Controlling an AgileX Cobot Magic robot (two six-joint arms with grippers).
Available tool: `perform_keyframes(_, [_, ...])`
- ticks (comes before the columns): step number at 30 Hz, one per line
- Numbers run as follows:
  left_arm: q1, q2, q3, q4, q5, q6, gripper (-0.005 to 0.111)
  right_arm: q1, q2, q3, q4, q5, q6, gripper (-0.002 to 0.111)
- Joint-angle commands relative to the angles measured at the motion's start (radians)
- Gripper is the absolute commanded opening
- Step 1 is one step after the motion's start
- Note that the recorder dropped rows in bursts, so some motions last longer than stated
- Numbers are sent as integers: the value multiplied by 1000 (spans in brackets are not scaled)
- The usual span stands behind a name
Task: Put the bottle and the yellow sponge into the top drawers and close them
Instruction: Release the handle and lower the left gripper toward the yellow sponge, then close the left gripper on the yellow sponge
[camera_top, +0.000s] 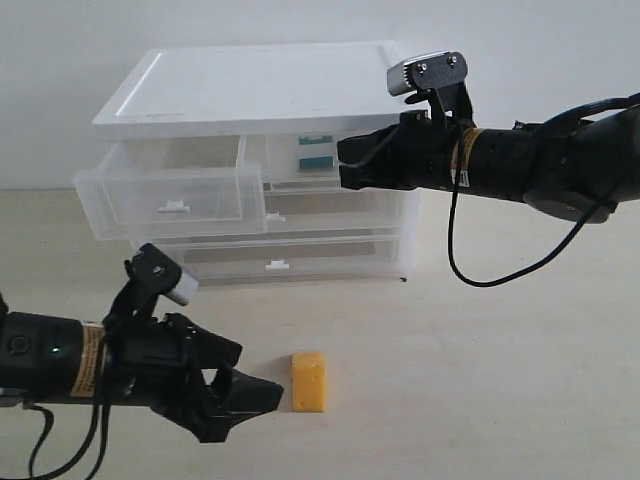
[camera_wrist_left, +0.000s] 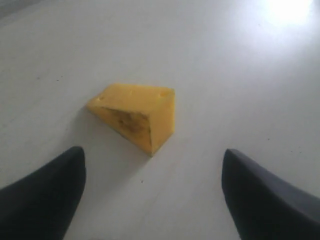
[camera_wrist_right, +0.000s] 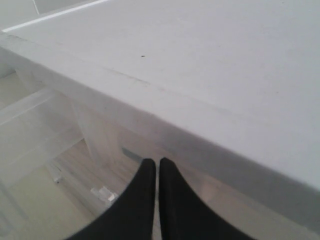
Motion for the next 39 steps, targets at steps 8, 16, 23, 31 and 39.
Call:
perform_keyframes(8, [-134,42,-132,-125,223,-51,71,0,-9,-6,5,20,-21,0])
perform_keyframes(16, [-199,66,-148,-166,177,-232,71,0,-9,-6,5,20,-23,0])
perform_keyframes(23, [-281,135,-257,-345,502,-240,71,0,-9,-6,5,36,-20,0])
perform_keyframes(31, [-320,215,-304,-304,417,-302,69,0,-9,-6,5,38,-20,0])
perform_keyframes(39, [-341,204,-299,-233,542,-294,4,0,-9,-6,9,42,-26,0])
